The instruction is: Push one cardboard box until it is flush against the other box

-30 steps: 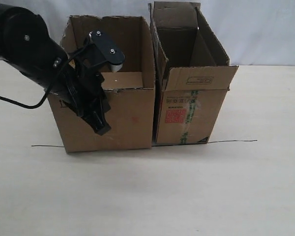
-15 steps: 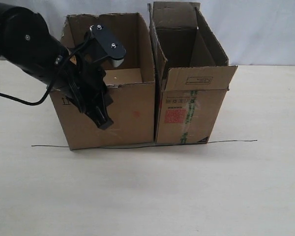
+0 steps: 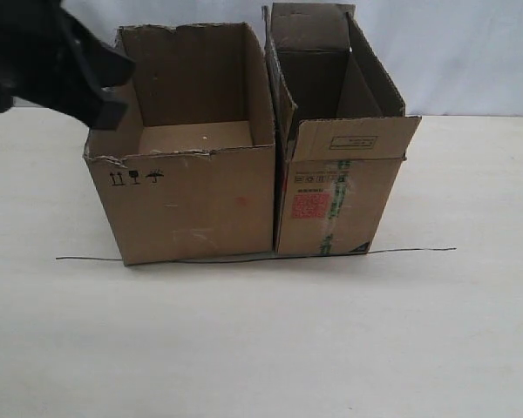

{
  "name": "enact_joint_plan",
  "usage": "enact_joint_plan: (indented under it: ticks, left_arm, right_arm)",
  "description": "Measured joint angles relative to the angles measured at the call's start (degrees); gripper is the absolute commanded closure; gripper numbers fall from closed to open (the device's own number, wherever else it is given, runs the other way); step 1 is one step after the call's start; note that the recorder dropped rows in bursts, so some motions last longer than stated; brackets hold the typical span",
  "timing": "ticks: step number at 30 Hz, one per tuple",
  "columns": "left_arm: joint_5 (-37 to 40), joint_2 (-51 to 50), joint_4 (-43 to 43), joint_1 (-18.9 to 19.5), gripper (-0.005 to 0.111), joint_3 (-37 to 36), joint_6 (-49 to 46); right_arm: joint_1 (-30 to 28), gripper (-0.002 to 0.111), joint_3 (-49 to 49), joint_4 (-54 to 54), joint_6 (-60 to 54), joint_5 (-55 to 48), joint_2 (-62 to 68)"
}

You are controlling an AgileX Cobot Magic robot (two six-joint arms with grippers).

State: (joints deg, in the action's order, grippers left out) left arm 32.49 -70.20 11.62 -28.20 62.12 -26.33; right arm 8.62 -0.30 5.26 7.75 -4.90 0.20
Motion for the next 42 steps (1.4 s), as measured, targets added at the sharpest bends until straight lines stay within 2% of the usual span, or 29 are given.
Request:
enact_joint_plan:
  ticks: [4, 7, 11, 18, 24, 29, 35, 37, 38, 39, 42]
  left_arm:
    - [-7.19, 9.92, 7.84, 2.86, 0.107, -11.09, 0.65]
    - [-12.38, 18.81, 14.29, 2.91, 0.107, -18.69, 0.79]
    - [-17.03, 28.53, 20.23, 2.91, 0.107, -24.04, 0.79]
    - [-18.05, 41.11, 23.65, 2.95, 0.107, -26.01, 0.79]
    - [-18.17, 45.33, 24.53, 2.95, 0.107, -26.01, 0.79]
    - [-17.03, 46.9, 22.46, 2.95, 0.107, -26.01, 0.65]
    - [-15.59, 47.23, 15.98, 3.25, 0.107, -28.4, 0.57]
    - [-14.93, 48.81, 15.28, 5.75, 0.107, -31.58, 0.57]
    - [-14.55, 51.53, 14.92, 8.76, 0.107, -34.89, 0.57]
    - [-14.56, 52.98, 14.03, 10.01, 0.107, -36.36, 0.57]
    - [-14.56, 63.25, 7.58, 17.15, 0.107, -45.41, 0.57]
  right_arm:
    - [0.0, 0.103, 0.0, 0.0, 0.0, 0.0, 0.0]
    - [0.0, 0.103, 0.0, 0.0, 0.0, 0.0, 0.0]
    - [0.0, 0.103, 0.0, 0.0, 0.0, 0.0, 0.0]
    - [0.0, 0.103, 0.0, 0.0, 0.0, 0.0, 0.0]
    - [0.0, 0.103, 0.0, 0.0, 0.0, 0.0, 0.0]
    - [0.0, 0.103, 0.0, 0.0, 0.0, 0.0, 0.0]
    - [0.0, 0.103, 0.0, 0.0, 0.0, 0.0, 0.0]
    - [0.0, 0.103, 0.0, 0.0, 0.0, 0.0, 0.0]
    - [0.0, 0.103, 0.0, 0.0, 0.0, 0.0, 0.0]
    - [0.0, 0.103, 0.0, 0.0, 0.0, 0.0, 0.0]
    - [0.0, 0.103, 0.0, 0.0, 0.0, 0.0, 0.0]
